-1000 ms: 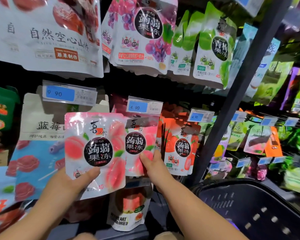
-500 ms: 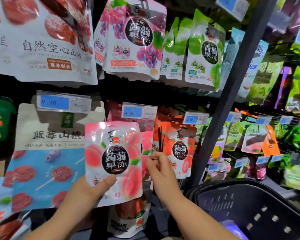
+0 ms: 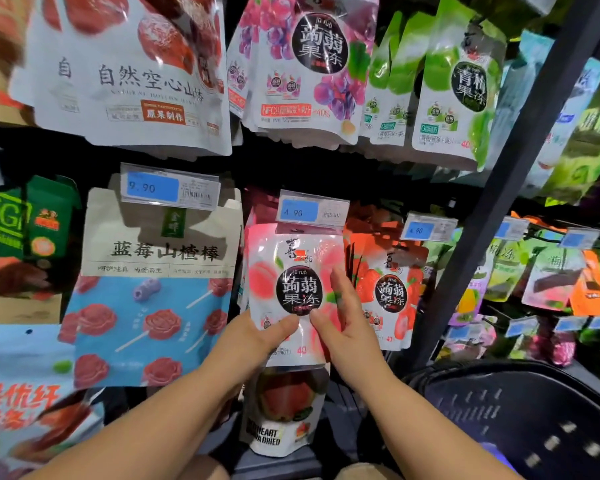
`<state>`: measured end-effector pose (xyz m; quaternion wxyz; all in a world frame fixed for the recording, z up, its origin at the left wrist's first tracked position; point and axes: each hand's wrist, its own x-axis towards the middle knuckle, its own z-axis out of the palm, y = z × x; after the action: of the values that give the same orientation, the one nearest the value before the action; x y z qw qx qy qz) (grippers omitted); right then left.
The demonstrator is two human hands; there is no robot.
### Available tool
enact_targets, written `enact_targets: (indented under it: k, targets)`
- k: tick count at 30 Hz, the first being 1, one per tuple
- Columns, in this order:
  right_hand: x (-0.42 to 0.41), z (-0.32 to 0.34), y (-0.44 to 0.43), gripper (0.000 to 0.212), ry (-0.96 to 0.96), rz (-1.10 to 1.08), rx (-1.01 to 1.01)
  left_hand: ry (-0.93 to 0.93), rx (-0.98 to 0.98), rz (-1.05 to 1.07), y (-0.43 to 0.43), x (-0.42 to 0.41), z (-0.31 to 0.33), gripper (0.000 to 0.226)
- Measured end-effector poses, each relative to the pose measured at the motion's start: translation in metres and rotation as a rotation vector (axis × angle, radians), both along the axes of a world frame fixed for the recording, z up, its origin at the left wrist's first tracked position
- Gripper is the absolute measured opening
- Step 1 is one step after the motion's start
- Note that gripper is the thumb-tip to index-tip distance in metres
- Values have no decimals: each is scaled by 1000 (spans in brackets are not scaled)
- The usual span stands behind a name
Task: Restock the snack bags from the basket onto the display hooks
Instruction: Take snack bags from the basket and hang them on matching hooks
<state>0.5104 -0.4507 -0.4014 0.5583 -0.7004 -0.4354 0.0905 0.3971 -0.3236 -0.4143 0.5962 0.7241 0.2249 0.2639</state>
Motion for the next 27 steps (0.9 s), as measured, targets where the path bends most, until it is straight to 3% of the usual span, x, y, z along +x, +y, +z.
enact_targets:
  k: [2,6,10,17,23,27]
  targets:
    - [2,1,4,66,-7,-7,0,20,17,15,1,3,2,33]
    - [4,3,8,63,-6,-37,-13,44,48,82,2,8,5,17]
    - [7,1,12,61,14,-68,-27,95,121,119,3,10,9,25]
    - [11,1,18,61,42,-98,-56,108,223,316,10,22,20,54]
    - [15,6,22,68,3,-82,-124,-26,386,359,14,29,24,74]
    - [18,9,26,73,-84,-92,-225,57,491,353,23,42,25,60]
